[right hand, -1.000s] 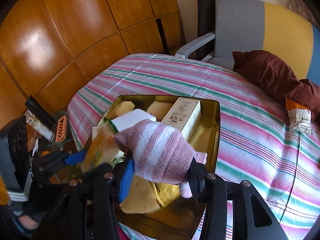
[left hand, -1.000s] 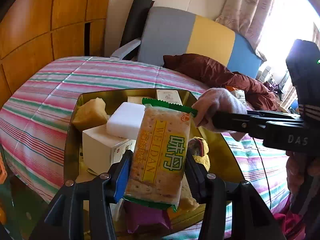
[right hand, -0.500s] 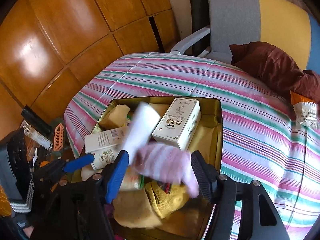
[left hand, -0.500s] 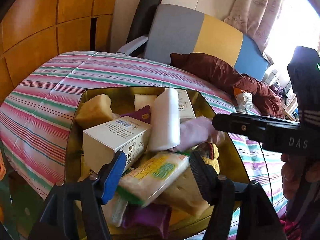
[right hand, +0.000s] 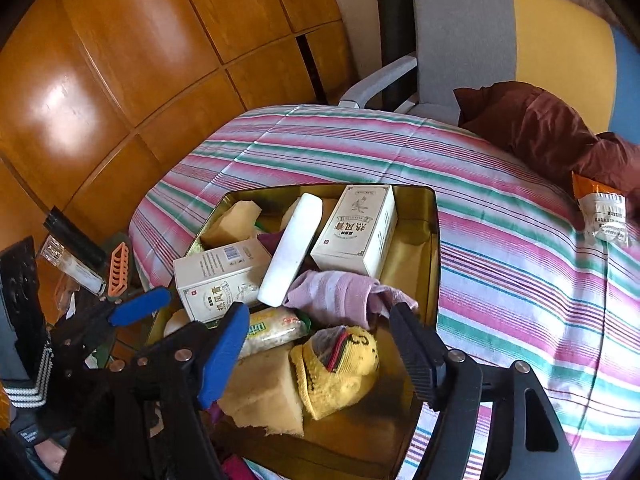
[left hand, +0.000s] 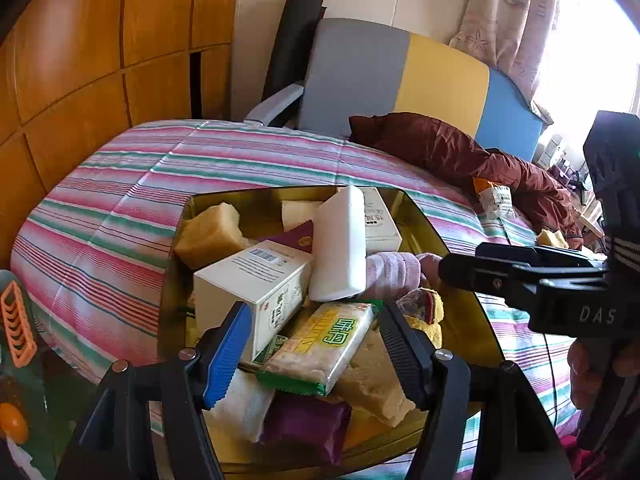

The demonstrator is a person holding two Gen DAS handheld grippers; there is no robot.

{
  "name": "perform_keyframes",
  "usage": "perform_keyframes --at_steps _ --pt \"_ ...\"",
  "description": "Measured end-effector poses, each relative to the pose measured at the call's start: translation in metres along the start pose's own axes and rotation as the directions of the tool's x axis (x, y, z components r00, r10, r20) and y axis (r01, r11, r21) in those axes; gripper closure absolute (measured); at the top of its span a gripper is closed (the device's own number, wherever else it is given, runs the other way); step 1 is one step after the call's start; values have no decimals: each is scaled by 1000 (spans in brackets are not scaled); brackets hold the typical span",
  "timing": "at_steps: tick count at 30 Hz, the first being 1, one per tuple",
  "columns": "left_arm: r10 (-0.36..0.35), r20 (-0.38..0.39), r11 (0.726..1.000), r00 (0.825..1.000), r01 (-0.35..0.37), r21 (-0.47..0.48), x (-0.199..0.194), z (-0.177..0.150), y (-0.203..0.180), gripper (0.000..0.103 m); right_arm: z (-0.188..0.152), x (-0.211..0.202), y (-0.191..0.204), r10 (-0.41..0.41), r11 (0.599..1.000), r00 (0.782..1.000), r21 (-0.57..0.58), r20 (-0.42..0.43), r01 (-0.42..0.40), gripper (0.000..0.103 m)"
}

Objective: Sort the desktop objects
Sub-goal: 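Open both tools to drop the packet and sock into the tray, then withdraw both tools from the tray toward the remaining items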

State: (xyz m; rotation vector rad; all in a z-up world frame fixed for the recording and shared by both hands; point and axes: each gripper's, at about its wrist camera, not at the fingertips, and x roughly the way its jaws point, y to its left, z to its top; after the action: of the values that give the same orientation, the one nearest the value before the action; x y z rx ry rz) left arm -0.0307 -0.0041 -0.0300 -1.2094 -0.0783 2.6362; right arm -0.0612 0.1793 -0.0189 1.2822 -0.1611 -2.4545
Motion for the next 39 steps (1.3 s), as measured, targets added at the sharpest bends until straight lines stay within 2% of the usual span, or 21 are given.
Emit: perform_keyframes --at_steps 10,21,30,39 --pt "33 41 999 999 -35 33 -18 4 -6 36 -10 -16 5 -31 999 999 -37 21 31 25" --pt "27 54 997 998 -31 74 -24 9 -22 36 -21 -42 -28 -80 997 996 6 39 80 20" --pt "-50 59 993 997 43 108 -21 32 -47 33 -27 -67 -97 -174 978 984 123 23 170 15" --pt "-136 31 975 990 129 180 -7 53 -93 32 -35 -97 -191 -296 917 955 277 -15 288 15"
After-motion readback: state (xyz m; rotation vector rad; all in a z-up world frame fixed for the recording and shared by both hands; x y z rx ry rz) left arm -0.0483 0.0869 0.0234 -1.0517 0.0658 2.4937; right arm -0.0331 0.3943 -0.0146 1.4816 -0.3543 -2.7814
